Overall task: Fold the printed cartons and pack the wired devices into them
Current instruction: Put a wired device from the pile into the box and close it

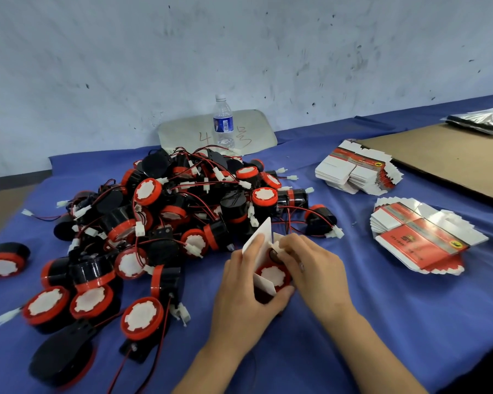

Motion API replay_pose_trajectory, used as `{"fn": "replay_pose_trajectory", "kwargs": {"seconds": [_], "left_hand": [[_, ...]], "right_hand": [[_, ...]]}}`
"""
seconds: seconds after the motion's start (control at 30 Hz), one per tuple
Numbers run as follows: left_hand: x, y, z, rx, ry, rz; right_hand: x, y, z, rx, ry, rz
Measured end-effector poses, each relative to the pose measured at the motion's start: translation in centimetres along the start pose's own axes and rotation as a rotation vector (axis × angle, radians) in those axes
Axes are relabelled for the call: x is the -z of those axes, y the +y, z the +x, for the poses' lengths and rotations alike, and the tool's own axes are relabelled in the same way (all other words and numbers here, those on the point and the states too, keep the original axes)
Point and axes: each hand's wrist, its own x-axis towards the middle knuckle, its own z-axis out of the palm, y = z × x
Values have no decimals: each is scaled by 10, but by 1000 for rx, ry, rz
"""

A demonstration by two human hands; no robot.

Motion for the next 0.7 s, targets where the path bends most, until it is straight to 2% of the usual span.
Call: {"fn": "replay_pose_trajectory", "kwargs": {"seconds": [0.1, 0.2, 0.3, 0.53, 0.7], "left_hand": [[-1, 0, 0, -3, 6, 9], [0, 0, 0, -3, 18, -5], [1, 0, 1, 0, 30, -30], [1, -1, 0, 23, 31, -31], [2, -6, 1, 47, 47, -54]], "right_hand": [[2, -3, 0, 15, -2, -94], [4, -4, 1, -21, -2, -73], [4, -5, 0, 31, -10, -71], [4, -6, 0, 38, -98, -182], [3, 0, -2, 26, -151, -148]]}}
